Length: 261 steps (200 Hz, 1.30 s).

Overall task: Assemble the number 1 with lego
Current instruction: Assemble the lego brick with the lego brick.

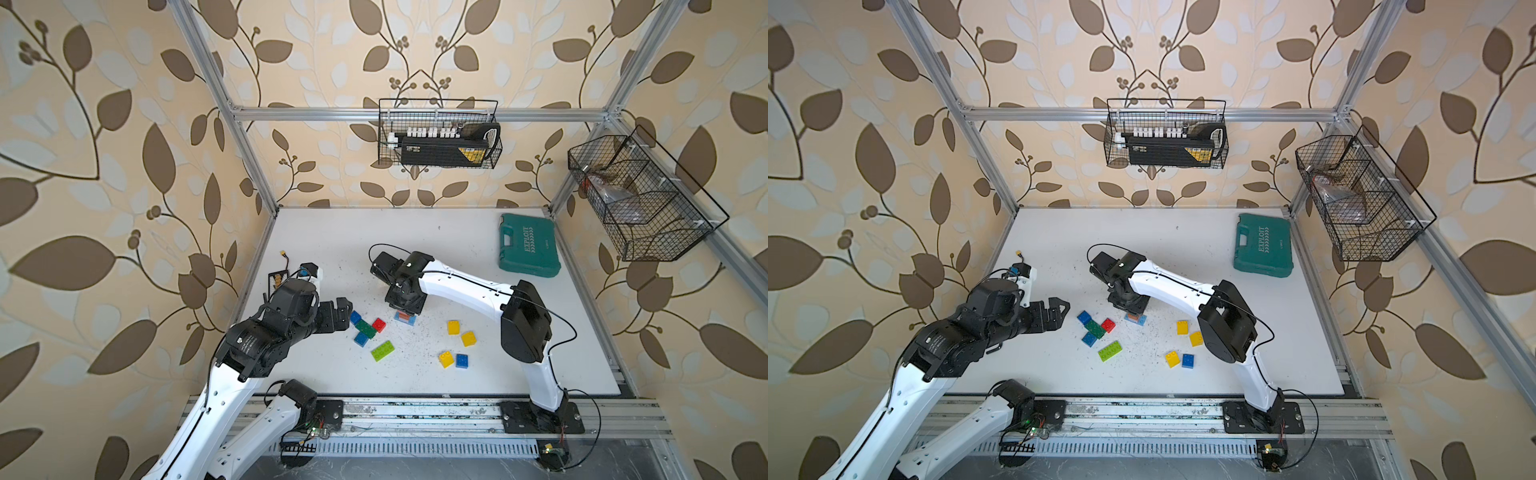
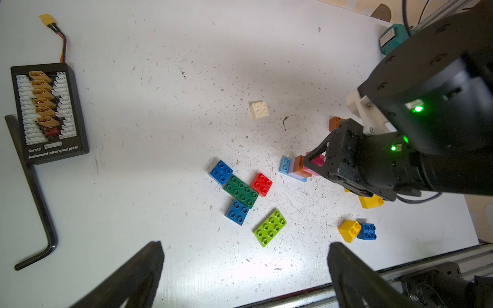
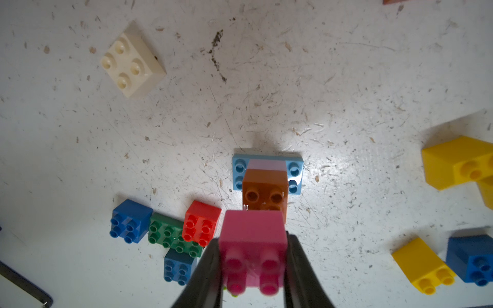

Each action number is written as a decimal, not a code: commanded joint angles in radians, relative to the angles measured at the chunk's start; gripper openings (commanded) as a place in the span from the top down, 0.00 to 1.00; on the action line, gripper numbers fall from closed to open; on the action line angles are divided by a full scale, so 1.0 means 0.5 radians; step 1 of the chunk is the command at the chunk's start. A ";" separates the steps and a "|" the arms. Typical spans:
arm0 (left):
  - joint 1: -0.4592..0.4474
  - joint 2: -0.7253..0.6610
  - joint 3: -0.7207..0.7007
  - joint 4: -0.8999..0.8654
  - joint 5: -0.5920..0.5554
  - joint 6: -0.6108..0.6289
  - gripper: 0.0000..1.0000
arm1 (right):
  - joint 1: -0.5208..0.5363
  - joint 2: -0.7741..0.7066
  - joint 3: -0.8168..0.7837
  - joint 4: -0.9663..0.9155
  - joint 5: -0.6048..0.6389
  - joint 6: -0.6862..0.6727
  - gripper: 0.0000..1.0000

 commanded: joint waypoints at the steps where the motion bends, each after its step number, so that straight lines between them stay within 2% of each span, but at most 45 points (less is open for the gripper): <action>1: -0.001 -0.027 -0.009 0.038 0.027 0.037 0.01 | -0.007 0.074 -0.024 -0.069 0.032 0.044 0.92; 83: -0.004 -0.044 -0.010 0.034 0.015 0.031 0.01 | -0.041 0.131 -0.025 -0.114 0.062 -0.004 0.92; 151: -0.003 -0.032 -0.009 0.035 0.014 0.031 0.01 | -0.077 0.275 0.062 -0.176 -0.008 -0.132 0.92; 235: -0.004 -0.023 -0.009 0.035 0.012 0.031 0.01 | -0.136 0.334 -0.009 -0.116 -0.108 -0.240 0.92; 261: -0.003 -0.020 -0.012 0.035 0.014 0.031 0.01 | -0.193 0.376 -0.094 0.009 -0.239 -0.310 0.92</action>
